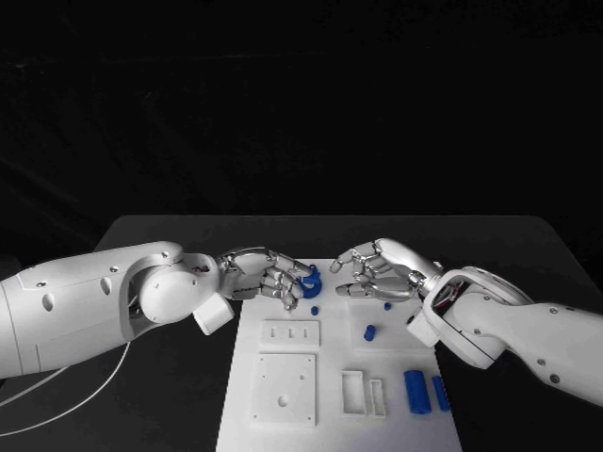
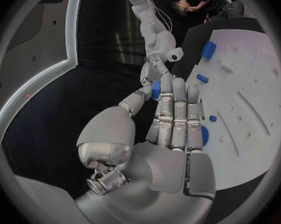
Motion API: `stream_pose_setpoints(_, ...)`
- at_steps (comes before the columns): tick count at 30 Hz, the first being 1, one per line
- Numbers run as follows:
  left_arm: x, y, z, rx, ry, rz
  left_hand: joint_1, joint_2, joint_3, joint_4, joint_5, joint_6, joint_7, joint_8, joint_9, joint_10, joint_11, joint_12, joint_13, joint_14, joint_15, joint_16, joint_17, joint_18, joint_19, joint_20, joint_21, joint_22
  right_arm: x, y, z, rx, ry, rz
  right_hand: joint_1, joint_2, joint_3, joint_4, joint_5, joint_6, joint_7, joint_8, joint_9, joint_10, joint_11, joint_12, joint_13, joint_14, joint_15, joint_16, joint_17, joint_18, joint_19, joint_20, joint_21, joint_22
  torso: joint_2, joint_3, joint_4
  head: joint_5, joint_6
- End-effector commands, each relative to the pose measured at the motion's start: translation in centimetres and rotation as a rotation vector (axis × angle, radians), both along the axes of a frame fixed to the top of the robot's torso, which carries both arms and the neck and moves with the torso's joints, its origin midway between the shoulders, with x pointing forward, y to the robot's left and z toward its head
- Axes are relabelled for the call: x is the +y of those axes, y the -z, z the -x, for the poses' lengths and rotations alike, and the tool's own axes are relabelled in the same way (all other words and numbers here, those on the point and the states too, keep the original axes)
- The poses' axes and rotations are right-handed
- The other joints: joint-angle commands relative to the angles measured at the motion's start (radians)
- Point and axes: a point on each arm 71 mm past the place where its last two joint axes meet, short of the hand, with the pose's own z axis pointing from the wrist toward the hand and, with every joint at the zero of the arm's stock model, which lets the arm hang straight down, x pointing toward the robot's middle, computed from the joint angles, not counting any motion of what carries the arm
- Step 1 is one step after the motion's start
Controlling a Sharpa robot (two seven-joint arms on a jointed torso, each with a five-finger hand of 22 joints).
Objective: Assemble the parts on the task board
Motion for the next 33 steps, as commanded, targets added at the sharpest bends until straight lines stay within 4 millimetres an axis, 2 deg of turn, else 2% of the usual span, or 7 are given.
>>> stream_pose_setpoints(1,-0.3,-0.4,0.3,0.000,0.034,0.071,-0.002,0.016,0.002,0.003,-0.010,0.032,-0.034,0.001,0.012,-0.002,0.000,-0.005,0.002,-0.005,0.001,-0.005,0.002,0.005,-0.007,0.000,-0.006,-0.001,0.1,-0.9,0.6,-0.147,-0.007,-0.025,0.012,0.002,0.009,0.002,-0.007,0.015,0.004,0.005,0.000,0.002,-0.010,0.004,-0.002,0.002,-0.009,0.001,-0.001,0.086,0.000,0.005,-0.005,0.017,0.000,0.0007,-0.0002,0.000,0.000)
stream_pose_setpoints(6,-0.1,-0.3,0.3,0.005,0.034,0.074,-0.024,0.027,0.002,0.005,-0.019,0.037,-0.037,0.004,0.029,0.002,-0.002,-0.003,0.007,-0.001,-0.001,-0.002,0.008,0.005,-0.006,-0.002,-0.005,-0.002,0.3,-1.4,1.0,-0.201,-0.007,-0.054,0.025,-0.006,0.022,0.004,-0.016,0.023,0.001,0.008,-0.001,0.008,-0.013,0.004,-0.007,0.005,-0.012,0.000,-0.003,0.086,0.005,0.006,-0.005,0.016,-0.001,0.0004,0.0005,0.001,-0.001)
stream_pose_setpoints(7,-0.1,-0.3,0.3,0.008,0.038,0.076,-0.009,0.012,0.050,0.014,-0.122,0.041,-0.041,0.008,0.039,0.007,-0.006,-0.001,0.010,0.002,-0.004,0.001,0.013,0.010,-0.003,-0.005,-0.006,-0.005,0.3,-1.5,1.1,-0.209,-0.012,-0.052,0.025,-0.007,0.024,0.004,-0.017,0.024,0.001,0.008,-0.002,0.009,-0.014,0.004,-0.008,0.005,-0.012,0.000,-0.003,0.086,0.006,0.006,-0.005,0.016,-0.001,0.0001,0.0002,0.001,-0.001)
stream_pose_setpoints(8,-0.1,-0.3,0.3,0.007,0.040,0.076,-0.020,-0.002,0.098,0.037,-0.142,0.042,-0.041,0.007,0.049,0.008,-0.006,0.000,0.013,0.003,-0.005,0.003,0.016,0.006,-0.001,-0.004,-0.007,-0.008,0.4,-1.5,1.2,-0.212,-0.017,-0.050,0.026,-0.008,0.025,0.004,-0.018,0.024,0.000,0.009,-0.002,0.010,-0.014,0.004,-0.008,0.005,-0.012,0.000,-0.003,0.086,0.006,0.007,-0.005,0.016,-0.001,0.0001,0.0002,0.001,-0.001)
stream_pose_setpoints(12,-0.1,-0.3,0.3,0.009,0.038,0.074,-0.071,-0.005,0.160,0.033,-0.137,0.043,-0.042,0.003,0.091,0.011,-0.007,0.008,0.028,0.005,-0.009,0.014,0.036,0.001,-0.001,-0.009,0.007,0.001,0.6,-1.6,1.4,-0.221,-0.033,-0.046,0.029,-0.012,0.030,0.005,-0.022,0.024,0.000,0.008,-0.003,0.009,-0.014,0.001,-0.011,0.004,-0.013,-0.002,-0.004,0.086,0.005,0.008,-0.007,0.015,-0.001,0.0000,-0.0003,0.001,-0.001)
stream_pose_setpoints(24,0.1,-0.2,0.2,0.005,0.025,0.062,-0.106,-0.003,0.186,0.014,-0.081,0.051,-0.047,-0.001,0.143,0.011,-0.014,0.038,0.054,0.009,-0.016,0.029,0.065,-0.001,0.000,-0.016,0.021,0.006,1.5,-1.7,1.9,-0.255,-0.068,-0.034,0.040,-0.015,0.043,0.004,-0.028,0.041,-0.005,0.017,-0.003,0.012,-0.019,-0.001,-0.016,0.005,-0.017,-0.004,-0.006,0.086,0.005,0.010,-0.009,0.015,0.000,-0.0010,0.0011,-0.001,-0.006)
stream_pose_setpoints(33,0.2,-0.2,0.2,0.003,0.026,0.057,-0.108,-0.003,0.189,0.012,-0.075,0.052,-0.048,-0.002,0.150,0.010,-0.015,0.042,0.057,0.009,-0.017,0.030,0.068,-0.001,0.000,-0.017,0.023,0.007,2.1,-1.9,2.3,-0.276,-0.082,-0.050,0.045,-0.016,0.049,0.004,-0.034,0.062,-0.013,0.028,0.000,0.014,-0.026,-0.002,-0.018,0.005,-0.024,-0.005,-0.007,0.086,0.006,0.012,-0.009,0.016,0.000,-0.0010,0.0017,0.001,-0.008)
